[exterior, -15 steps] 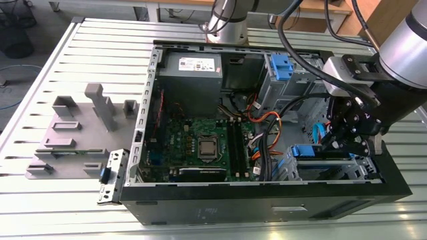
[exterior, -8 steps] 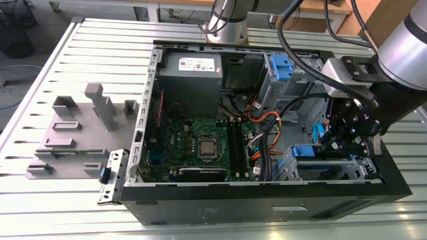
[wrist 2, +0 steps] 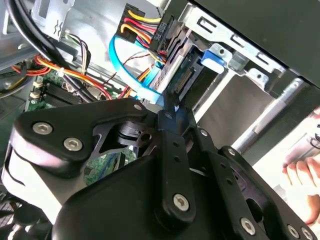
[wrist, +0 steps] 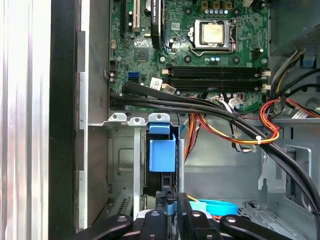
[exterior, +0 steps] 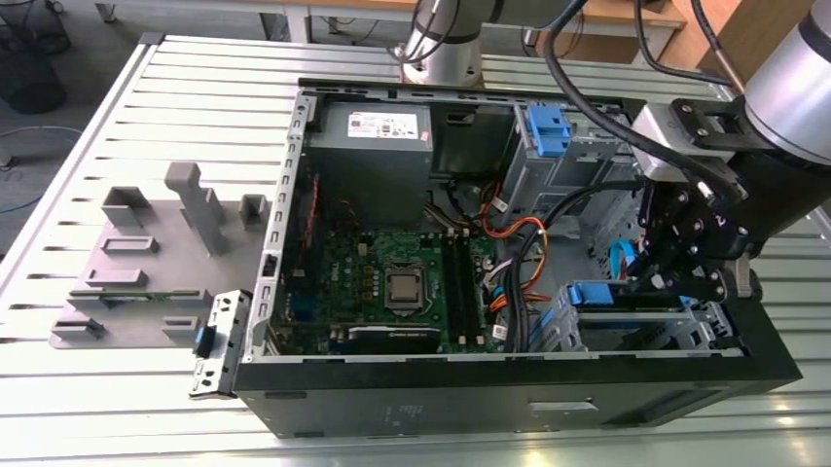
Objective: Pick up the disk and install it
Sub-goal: 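Insert the first disk wire, then insert the second disk wire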
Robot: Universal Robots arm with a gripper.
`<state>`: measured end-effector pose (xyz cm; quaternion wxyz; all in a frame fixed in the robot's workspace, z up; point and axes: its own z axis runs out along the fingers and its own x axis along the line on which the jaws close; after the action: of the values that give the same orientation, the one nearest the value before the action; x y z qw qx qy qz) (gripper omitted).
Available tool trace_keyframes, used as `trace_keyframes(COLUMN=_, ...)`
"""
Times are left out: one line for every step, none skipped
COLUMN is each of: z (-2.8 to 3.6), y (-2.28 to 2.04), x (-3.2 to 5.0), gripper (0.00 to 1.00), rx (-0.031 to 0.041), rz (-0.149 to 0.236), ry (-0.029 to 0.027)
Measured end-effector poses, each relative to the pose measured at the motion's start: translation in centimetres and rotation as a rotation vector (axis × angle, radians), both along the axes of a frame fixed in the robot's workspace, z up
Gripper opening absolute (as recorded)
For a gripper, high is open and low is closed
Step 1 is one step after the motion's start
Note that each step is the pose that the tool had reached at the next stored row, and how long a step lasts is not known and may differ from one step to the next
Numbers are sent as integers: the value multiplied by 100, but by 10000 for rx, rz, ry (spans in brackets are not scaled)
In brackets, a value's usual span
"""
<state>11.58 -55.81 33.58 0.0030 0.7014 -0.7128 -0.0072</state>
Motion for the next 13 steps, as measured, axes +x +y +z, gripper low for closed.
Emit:
trace_keyframes(z=31, y=0, x=0, gripper=24, rx=-2, rz=0, ry=0)
trace_keyframes(z=58, y=0, x=0, gripper=24, rx=-3, rz=0, ry=0)
trace_keyframes(z=81, y=0, x=0, gripper=24, rx=-3, rz=0, ry=0)
trace_keyframes(z=102, y=0, x=0, gripper=24, rx=-3, rz=0, ry=0)
trace_keyframes(z=118, y=0, x=0, gripper=24, rx=-3, rz=0, ry=0)
trace_keyframes(z=128, y=0, x=0, gripper=24, rx=0, rz=0, ry=0)
trace_keyframes(z=127, y=0, x=0, gripper=24, rx=2, rz=0, ry=0)
trace_keyframes(z=128, y=0, x=0, gripper=24, rx=2, rz=0, ry=0)
trace_keyframes(z=129, y=0, x=0, gripper=24, rx=0, rz=1, ry=0)
trace_keyframes(z=131, y=0, x=9, gripper=24, rx=-4, rz=2, ry=0)
trace_keyframes(z=131, y=0, x=8, gripper=24, rx=-4, rz=1, ry=0)
trace_keyframes(z=130, y=0, x=10, gripper=24, rx=-3, rz=0, ry=0)
trace_keyframes(z=130, y=0, x=11, gripper=24, rx=-2, rz=0, ry=0)
